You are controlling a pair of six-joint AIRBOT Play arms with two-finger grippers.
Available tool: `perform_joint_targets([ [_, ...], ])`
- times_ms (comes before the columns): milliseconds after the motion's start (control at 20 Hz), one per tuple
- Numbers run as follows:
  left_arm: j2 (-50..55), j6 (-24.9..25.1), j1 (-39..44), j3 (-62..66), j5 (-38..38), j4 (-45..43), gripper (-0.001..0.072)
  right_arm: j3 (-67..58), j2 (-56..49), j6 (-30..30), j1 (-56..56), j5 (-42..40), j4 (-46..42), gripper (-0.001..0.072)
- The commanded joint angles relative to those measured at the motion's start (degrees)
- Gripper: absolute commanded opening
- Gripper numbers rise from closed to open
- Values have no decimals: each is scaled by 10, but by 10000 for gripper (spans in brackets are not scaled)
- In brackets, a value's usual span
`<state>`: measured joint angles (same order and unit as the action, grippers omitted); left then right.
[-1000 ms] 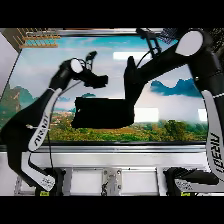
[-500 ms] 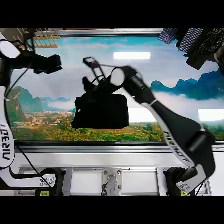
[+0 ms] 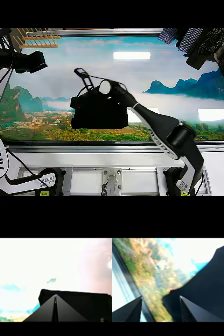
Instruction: Fold the clothes and pants, and hang the long-sleeved shirts on hangers.
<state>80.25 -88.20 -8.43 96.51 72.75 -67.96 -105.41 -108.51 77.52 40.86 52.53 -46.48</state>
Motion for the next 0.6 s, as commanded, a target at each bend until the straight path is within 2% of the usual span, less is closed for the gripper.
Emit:
perform_joint_targets([
  [0, -35, 0, 25, -71, -46, 0, 7, 92, 89, 8, -62, 40, -100, 485],
  [100, -73, 0, 49, -160, -86, 0, 8, 213, 170, 21, -120, 42, -173, 486],
  [200, -105, 0, 80, -242, -110, 0, 8, 336, 239, 20, -192, 49, -200, 493],
  [300, -124, 0, 112, -301, -125, 0, 7, 435, 276, 20, -268, 47, -174, 720],
  [400, -134, 0, 142, -337, -129, 0, 8, 494, 276, 12, -325, 43, -122, 720],
  [550, -141, 0, 168, -365, -132, 0, 8, 530, 241, -64, -349, 13, -19, 720],
])
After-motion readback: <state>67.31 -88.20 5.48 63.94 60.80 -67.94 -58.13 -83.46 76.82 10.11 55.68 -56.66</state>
